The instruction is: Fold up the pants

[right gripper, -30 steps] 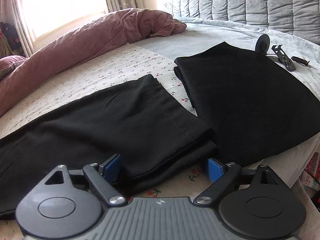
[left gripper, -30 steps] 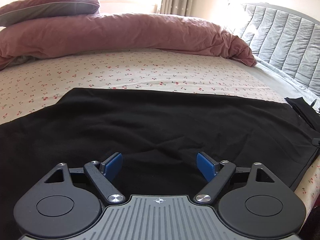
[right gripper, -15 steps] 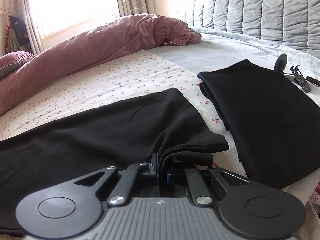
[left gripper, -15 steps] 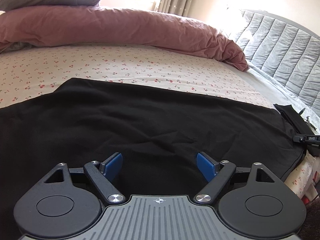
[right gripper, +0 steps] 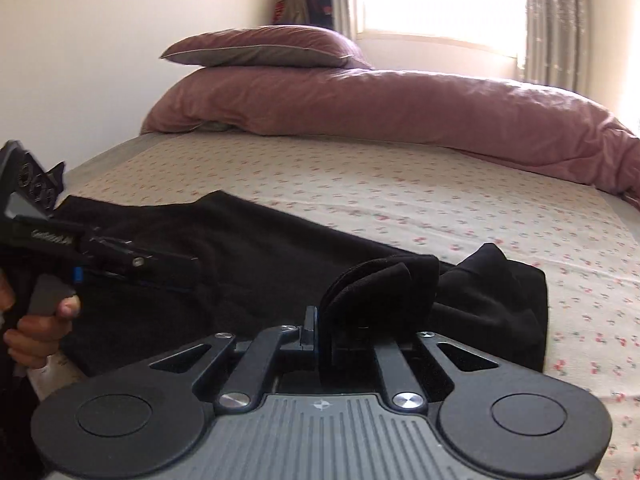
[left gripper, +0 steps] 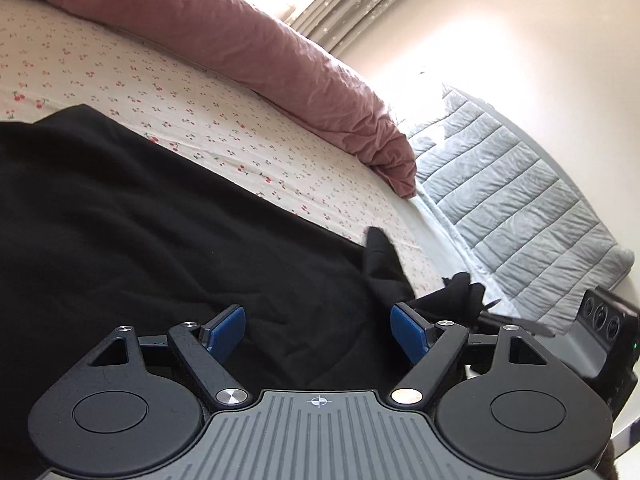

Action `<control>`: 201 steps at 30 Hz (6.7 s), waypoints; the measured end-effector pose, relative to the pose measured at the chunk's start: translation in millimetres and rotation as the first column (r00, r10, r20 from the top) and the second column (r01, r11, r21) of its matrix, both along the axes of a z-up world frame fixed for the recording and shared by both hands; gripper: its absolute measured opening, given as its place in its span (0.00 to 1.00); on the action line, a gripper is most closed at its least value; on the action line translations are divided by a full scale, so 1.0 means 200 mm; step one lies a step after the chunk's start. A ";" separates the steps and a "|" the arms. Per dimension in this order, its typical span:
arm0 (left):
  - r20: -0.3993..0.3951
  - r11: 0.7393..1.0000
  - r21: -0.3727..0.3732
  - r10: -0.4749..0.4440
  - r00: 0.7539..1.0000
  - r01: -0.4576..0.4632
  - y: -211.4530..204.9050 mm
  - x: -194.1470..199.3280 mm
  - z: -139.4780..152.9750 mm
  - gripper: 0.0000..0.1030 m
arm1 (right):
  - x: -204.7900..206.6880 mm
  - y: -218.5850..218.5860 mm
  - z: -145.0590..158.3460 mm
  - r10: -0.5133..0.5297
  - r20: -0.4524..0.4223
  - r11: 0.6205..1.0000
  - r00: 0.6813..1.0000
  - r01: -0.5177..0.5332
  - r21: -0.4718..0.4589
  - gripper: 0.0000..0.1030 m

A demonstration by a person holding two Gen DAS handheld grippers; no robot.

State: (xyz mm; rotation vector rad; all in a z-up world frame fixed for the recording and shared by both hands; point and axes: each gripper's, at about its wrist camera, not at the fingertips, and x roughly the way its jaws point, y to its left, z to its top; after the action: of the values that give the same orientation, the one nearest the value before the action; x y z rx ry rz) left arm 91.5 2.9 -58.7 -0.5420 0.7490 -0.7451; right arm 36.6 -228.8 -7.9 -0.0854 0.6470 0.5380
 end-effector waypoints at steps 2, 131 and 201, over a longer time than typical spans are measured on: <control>-0.035 0.999 -0.043 0.014 0.999 -0.016 0.04 0.02 -0.04 0.78 | -0.03 0.10 -0.02 0.115 -0.054 0.993 0.992 -0.115 0.012 0.08; 0.175 0.828 0.353 0.398 0.900 -0.435 1.49 -0.13 0.30 0.01 | 0.36 1.01 0.01 0.177 -0.377 0.961 0.909 -0.077 0.264 0.52; 0.192 0.580 0.699 0.411 0.891 -0.419 0.28 -0.40 0.26 1.00 | -0.20 0.41 0.09 -0.479 0.011 0.876 0.878 0.479 -0.056 0.99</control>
State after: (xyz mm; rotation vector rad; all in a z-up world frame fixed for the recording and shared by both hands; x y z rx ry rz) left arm 12.5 59.8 -7.7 0.0391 0.7984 0.0400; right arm -2.8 -146.2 9.8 0.0240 0.6582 0.0380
